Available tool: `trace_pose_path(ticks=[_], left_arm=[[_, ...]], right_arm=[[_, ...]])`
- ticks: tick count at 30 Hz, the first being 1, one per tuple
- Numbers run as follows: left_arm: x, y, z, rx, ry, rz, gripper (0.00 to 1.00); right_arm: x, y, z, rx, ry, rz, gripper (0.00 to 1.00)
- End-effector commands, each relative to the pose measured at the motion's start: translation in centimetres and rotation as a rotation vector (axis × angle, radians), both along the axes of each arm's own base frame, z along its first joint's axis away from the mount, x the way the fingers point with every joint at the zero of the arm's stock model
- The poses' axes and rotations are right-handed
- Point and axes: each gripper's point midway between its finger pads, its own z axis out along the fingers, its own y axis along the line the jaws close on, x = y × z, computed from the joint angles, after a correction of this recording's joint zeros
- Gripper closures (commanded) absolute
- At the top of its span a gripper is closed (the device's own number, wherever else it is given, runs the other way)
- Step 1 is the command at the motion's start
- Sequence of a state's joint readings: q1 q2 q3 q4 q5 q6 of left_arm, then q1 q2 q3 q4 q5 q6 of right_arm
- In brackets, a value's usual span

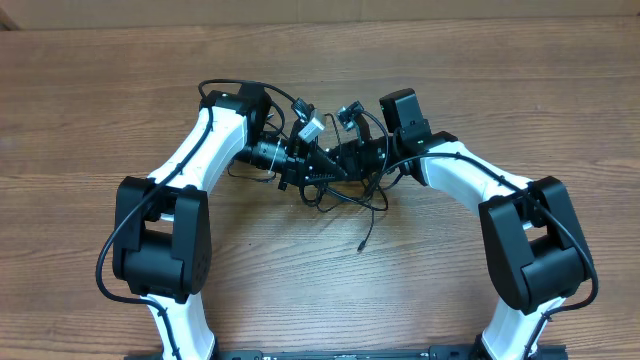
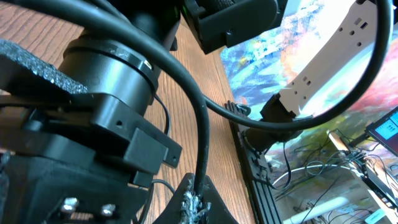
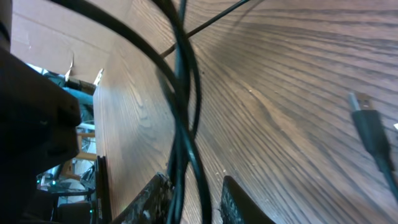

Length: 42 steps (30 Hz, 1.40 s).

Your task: Untangle cables

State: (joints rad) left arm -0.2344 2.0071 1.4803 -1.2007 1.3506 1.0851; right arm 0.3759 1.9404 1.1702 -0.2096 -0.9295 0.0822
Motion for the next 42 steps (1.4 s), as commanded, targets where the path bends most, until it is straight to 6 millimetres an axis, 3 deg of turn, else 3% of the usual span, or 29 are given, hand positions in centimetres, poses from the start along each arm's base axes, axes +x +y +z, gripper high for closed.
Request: trace_pose_path(ticks=[1,20,21,26,33,37,42], left_arm=[[0.3,-0.2,1.8,-0.048,-0.071,-0.003,0.96],[0.3,-0.2,1.9,-0.056,-0.069,-0.002,0.96],[0.2,-0.2,1.9,-0.056,-0.068,-0.002,0.96],[0.3,-0.2,1.9,-0.055,-0.069,-0.002,0.96],[0.3,-0.1,1.4,-0.026,-0.084,-0.007,0.96],[0.6,0.0,0.7,0.013,-0.103,-0.008,0.96],[2.6,0.3,-0.9,0.127,-0.042,0.064,0.96]], right_arm=[[-0.9,1.0,0.1,0.019,-0.004,0.04,0.73],[-1.0,2.0,-0.3,-0.017,-0.04,0.036,0.69],[-0.9,2.0,-0.5,-0.028,-0.045,0.031,0.7],[-1.0,2.2,-0.6,-0.035,-0.048,0.03,0.96],[-0.7,2.1,-0.6,-0.037,-0.036,0.011,0.96],[0.3,1.1,-1.6,-0.101,0.008,-0.082,0.96],[1.5,-0.6,-2.0,-0.114,0.081,-0.169,0.96]])
